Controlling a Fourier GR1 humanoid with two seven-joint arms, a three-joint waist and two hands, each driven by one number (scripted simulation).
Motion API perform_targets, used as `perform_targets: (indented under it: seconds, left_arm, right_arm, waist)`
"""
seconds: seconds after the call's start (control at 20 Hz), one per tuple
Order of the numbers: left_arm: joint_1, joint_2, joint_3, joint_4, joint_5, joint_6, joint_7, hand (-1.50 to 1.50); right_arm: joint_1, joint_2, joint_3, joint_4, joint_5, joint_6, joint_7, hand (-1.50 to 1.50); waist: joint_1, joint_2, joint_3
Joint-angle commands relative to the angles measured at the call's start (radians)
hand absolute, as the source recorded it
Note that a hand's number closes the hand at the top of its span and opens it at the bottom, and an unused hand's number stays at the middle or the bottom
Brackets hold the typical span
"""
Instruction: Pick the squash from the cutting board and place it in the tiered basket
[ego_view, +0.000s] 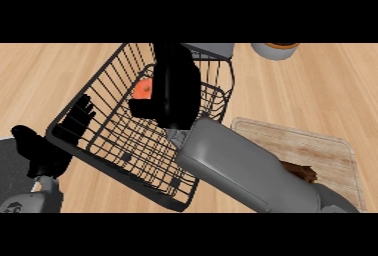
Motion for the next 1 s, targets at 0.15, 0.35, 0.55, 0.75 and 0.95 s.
perform_targets:
  seconds: [0.15, 0.35, 0.55, 0.75, 0.95]
  left_arm:
    - [-0.018, 0.012, 0.022, 0.016, 0.01, -0.008, 0.003, 0.0]
    - [0.041, 0.018, 0.034, 0.036, 0.018, -0.035, -0.052, 0.0]
    - [0.02, -0.007, 0.01, -0.035, -0.012, 0.022, 0.012, 0.0]
    - [0.057, 0.006, 0.032, -0.036, 0.016, -0.008, 0.008, 0.0]
    - [0.036, 0.014, 0.045, 0.007, 0.001, -0.007, -0.024, 0.0]
  right_arm:
    - [0.057, 0.005, -0.109, -0.112, -0.048, -0.235, 0.012, -1.5]
    - [0.113, 0.005, -0.2, -0.216, -0.035, -0.298, -0.016, -1.5]
    - [0.205, -0.055, -0.267, -0.38, 0.013, -0.248, 0.002, -1.5]
    - [0.386, -0.123, -0.304, -0.579, 0.07, -0.217, 0.009, -1.5]
    - [0.523, -0.243, -0.398, -0.804, 0.006, -0.135, 0.032, -1.5]
  waist:
    - [-0.02, 0.0, 0.001]
    - [-0.036, -0.004, 0.001]
    - [-0.054, -0.012, 0.002]
    - [-0.053, -0.012, 0.001]
    - [-0.066, -0.011, 0.001]
